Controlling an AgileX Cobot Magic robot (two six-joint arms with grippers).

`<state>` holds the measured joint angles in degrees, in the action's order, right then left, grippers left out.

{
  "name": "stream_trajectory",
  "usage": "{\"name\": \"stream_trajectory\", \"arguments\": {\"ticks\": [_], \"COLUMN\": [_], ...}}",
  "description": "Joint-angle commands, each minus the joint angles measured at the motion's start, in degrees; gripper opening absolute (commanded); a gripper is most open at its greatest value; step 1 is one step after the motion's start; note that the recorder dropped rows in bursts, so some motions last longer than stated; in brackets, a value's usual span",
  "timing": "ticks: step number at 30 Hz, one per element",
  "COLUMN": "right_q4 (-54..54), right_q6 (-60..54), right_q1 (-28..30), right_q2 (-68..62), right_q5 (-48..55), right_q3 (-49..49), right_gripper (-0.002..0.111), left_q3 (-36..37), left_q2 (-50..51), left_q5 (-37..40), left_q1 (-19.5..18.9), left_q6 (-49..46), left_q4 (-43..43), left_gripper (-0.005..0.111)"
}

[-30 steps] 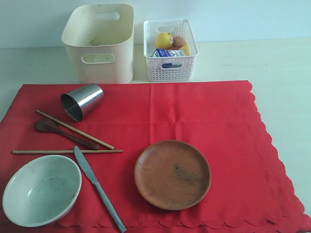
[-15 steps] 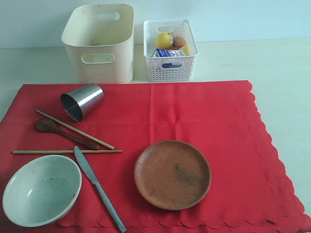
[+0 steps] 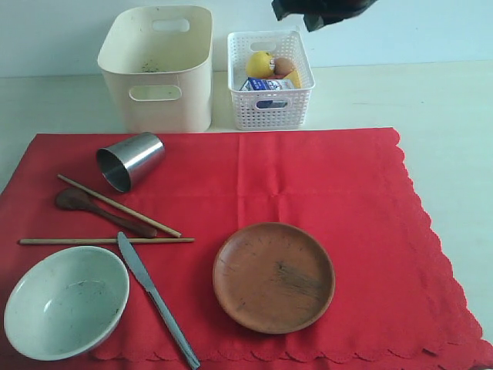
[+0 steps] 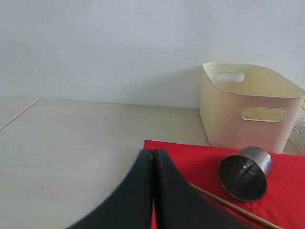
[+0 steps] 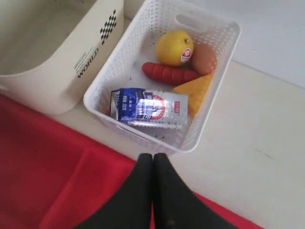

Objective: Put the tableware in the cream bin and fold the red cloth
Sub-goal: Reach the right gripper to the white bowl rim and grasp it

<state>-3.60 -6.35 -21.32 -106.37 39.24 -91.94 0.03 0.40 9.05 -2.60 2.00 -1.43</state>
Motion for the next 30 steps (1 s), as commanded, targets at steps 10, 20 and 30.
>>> {"name": "stream_trajectory", "arguments": {"ticks": [10,20,30], "right_q4": [-23.9,-33.8,-33.7], "right_q6": [-14.3,-25.6,-25.5], "right_q1": [0.0,-6.8,-16.4], "right_q2": [1.5,-3.6,-6.2], "right_q5": [-10.3,-10.7,-13.6], "right_q3": [12.6,12.6,12.6], "right_gripper": [0.0,0.0,0.016], "left_q3": [0.0,0.0,0.0], "left_q2": [-0.4,-0.4,-0.4], "left_q5": [-0.3,-0.3,-0.3], "left_q1": [-0.1,-0.1,-0.1], "left_q6": [-0.2,-0.2,-0.2], "left_q4": [-0.1,-0.1,-0.1], "left_gripper": [0.001,0.001,0.001]}}
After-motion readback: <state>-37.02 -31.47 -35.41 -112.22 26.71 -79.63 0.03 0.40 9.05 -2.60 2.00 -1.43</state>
